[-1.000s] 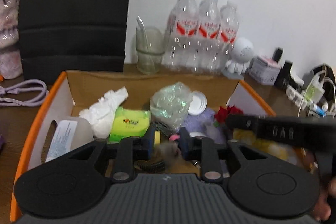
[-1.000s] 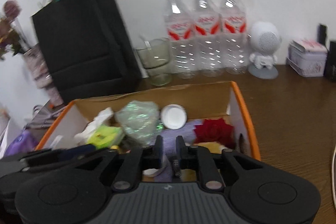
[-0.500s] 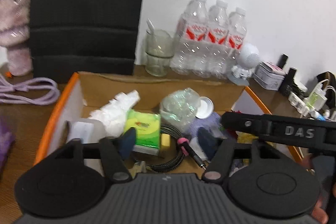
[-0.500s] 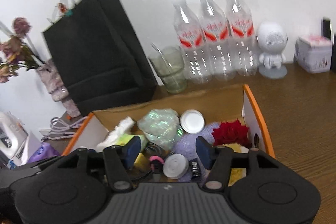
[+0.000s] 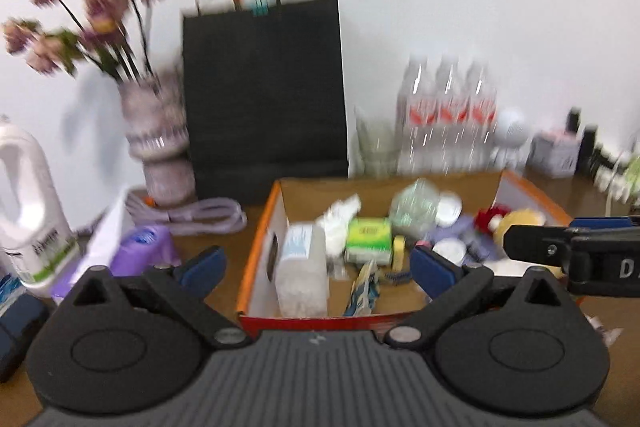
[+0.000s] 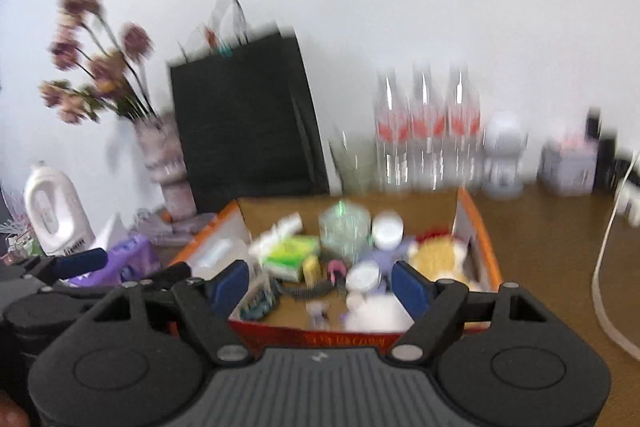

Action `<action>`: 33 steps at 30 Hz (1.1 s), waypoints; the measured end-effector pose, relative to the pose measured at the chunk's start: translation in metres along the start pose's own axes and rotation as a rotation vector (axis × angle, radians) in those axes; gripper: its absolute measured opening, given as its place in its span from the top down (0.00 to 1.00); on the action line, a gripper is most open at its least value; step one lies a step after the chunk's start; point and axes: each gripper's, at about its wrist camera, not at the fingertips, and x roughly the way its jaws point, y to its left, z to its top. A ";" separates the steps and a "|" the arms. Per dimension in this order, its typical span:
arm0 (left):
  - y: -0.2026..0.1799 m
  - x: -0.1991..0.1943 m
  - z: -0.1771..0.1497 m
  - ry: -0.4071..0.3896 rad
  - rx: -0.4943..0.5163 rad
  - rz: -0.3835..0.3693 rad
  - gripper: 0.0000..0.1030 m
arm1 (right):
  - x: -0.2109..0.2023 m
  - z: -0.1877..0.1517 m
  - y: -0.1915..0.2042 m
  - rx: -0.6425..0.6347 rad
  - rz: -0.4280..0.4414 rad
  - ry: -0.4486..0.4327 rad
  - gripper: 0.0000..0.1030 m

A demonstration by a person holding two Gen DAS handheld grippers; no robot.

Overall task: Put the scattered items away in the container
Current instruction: 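Open both tools to drop the pieces inside the box, then withdraw both tools toward the white cap and dark wrapper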

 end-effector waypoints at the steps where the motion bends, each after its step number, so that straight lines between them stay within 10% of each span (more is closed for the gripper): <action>1: 0.001 -0.011 -0.002 -0.039 -0.006 0.009 0.01 | -0.009 -0.004 0.003 -0.023 -0.007 -0.033 0.25; 10: -0.002 -0.074 -0.023 -0.061 -0.044 0.001 0.00 | -0.071 -0.035 0.006 -0.037 -0.012 -0.075 0.24; 17: -0.014 -0.102 -0.091 0.072 -0.091 -0.100 0.00 | -0.082 -0.094 -0.018 -0.069 -0.119 0.074 0.27; 31: -0.050 -0.052 -0.082 0.140 -0.005 -0.216 0.12 | 0.011 -0.084 -0.090 0.061 -0.256 0.234 0.66; 33: -0.061 -0.040 -0.078 0.141 0.018 -0.250 0.14 | 0.012 -0.086 -0.084 0.012 -0.280 0.238 0.85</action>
